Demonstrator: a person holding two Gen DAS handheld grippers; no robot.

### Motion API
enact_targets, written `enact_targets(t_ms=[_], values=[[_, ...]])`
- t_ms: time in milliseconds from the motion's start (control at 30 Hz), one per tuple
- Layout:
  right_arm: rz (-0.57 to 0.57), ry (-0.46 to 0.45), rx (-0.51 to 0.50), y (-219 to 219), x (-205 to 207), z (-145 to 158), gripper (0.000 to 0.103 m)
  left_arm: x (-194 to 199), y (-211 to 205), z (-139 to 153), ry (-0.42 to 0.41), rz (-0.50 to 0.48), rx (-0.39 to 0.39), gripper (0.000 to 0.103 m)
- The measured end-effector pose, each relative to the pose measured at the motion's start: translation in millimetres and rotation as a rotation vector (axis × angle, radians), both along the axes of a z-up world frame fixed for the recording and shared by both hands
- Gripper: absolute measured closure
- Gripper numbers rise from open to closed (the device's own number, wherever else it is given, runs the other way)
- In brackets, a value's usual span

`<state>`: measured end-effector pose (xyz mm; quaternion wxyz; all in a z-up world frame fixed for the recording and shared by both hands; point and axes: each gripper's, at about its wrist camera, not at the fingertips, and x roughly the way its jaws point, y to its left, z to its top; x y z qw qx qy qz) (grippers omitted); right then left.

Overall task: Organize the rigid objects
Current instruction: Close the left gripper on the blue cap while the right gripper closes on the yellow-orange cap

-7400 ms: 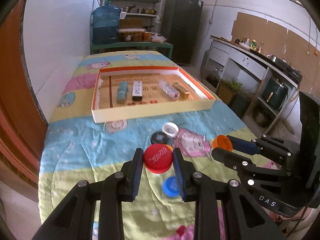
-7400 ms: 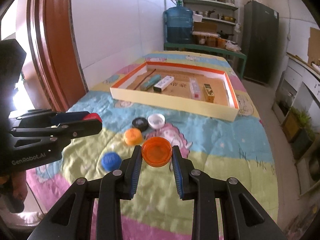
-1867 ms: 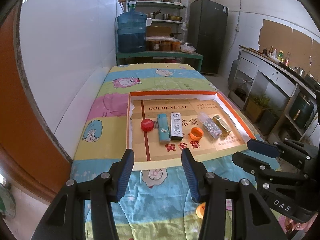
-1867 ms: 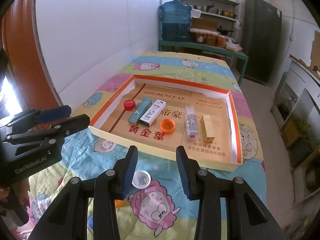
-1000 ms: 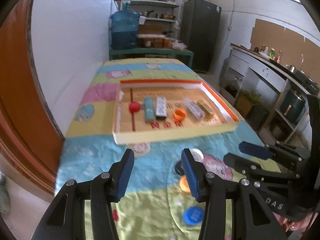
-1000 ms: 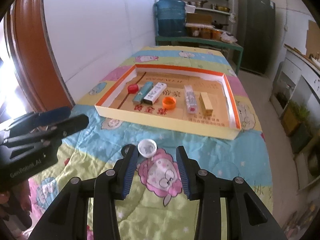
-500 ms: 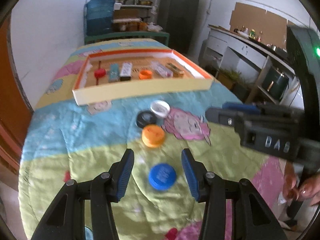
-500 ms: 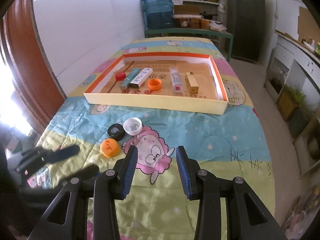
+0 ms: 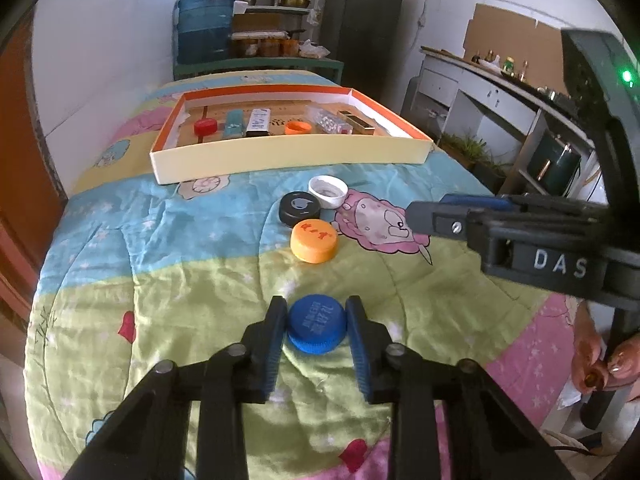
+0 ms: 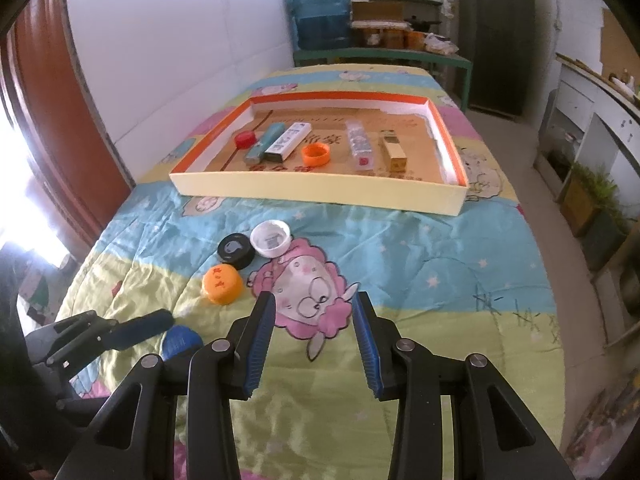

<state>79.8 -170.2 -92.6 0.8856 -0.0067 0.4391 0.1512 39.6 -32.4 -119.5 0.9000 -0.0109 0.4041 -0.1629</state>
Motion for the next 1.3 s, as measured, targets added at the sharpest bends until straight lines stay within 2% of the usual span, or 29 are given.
enact_targets(t_ms=[133, 200, 300, 600, 767, 833, 1300], values=[[0.070, 0.017, 0.028, 16.3, 0.7, -6.1, 0.062, -2.6, 8.2, 2.9, -0.006, 0.009, -0.021, 0.073], [0.105, 0.016, 0.028, 26.9, 1.6, -8.6, 0.062, -3.3, 14.4, 7.1, -0.021, 0.046, 0.004, 0.073], [0.146, 0.004, 0.024, 42.7, 4.4, -11.5, 0.062, -2.2, 30.5, 14.9, -0.035, 0.092, 0.002, 0.073], [0.189, 0.019, -0.013, 72.6, 20.5, -26.0, 0.062, 5.0, 66.1, 25.9, -0.042, 0.200, 0.000, 0.073], [0.195, 0.013, -0.032, 77.2, 22.3, -29.2, 0.063, 6.6, 71.4, 26.3, -0.037, 0.213, -0.003, 0.073], [0.191, 0.010, -0.040, 76.6, 22.2, -29.2, 0.073, 6.9, 71.8, 25.9, -0.036, 0.212, -0.004, 0.073], [0.164, -0.042, -0.008, 59.0, 20.6, -6.6, 0.073, 18.4, 64.9, 30.8, -0.033, 0.190, -0.007, 0.073]])
